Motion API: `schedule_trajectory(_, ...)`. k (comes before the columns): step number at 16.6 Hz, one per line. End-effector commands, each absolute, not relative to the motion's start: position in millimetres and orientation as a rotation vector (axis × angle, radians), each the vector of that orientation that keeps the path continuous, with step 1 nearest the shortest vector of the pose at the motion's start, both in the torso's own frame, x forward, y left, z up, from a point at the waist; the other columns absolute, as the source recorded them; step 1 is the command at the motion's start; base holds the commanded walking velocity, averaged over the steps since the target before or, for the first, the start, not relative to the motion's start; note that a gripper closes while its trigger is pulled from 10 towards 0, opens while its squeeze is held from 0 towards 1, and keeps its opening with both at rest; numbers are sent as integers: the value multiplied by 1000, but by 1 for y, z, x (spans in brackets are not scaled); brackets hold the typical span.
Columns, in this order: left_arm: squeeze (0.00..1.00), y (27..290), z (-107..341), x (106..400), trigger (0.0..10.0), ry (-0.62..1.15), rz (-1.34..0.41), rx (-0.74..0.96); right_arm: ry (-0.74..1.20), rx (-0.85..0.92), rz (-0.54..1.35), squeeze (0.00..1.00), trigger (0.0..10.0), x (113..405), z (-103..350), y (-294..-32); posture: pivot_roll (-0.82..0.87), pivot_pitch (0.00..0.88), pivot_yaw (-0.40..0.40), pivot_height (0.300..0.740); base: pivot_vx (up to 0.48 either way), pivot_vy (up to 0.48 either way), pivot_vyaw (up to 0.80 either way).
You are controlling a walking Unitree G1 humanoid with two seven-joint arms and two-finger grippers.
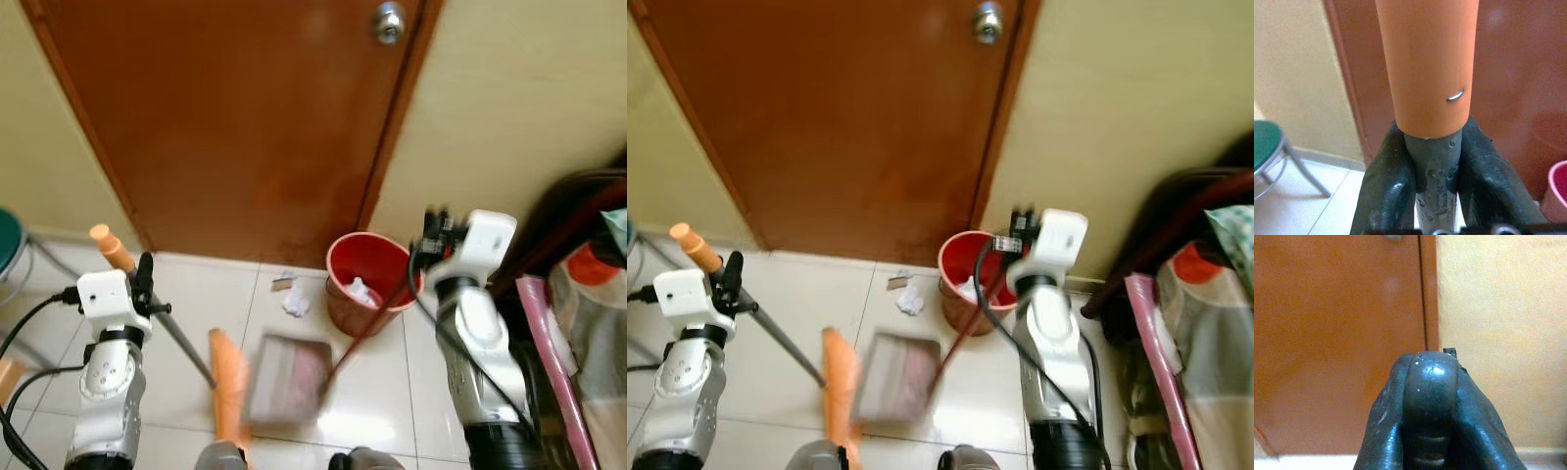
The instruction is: Sweep floor
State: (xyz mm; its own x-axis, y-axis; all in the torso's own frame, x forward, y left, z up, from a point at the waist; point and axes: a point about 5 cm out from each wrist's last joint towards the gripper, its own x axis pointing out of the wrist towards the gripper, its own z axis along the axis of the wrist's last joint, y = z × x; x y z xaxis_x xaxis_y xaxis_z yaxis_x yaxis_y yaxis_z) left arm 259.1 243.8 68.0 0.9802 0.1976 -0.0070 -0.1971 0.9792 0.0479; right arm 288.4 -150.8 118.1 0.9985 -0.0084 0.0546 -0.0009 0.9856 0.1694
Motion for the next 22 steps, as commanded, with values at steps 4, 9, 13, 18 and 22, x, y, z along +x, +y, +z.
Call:
schedule_trajectory(4,0,242,77,258,10000,6,133,162,-54,115,-12,0,10000,283,111,-157,41,41,-32,740,270,277,-731)
schedule_trajectory(9,0,238,85,267,10000,-20,113,178,-49,71,11,0,10000,289,107,-156,33,59,-9,740,290,324,-176)
schedule_trajectory(13,0,242,88,269,10000,-24,123,190,-39,60,12,0,10000,288,103,-157,29,59,-11,740,283,388,-555)
schedule_trajectory(18,0,243,88,271,10000,-20,127,200,-44,51,14,0,10000,290,103,-157,21,57,-11,740,265,353,-481)
schedule_trajectory(22,0,247,92,275,10000,-33,124,247,-8,16,-15,0,10000,288,98,-160,14,69,-8,740,0,0,0)
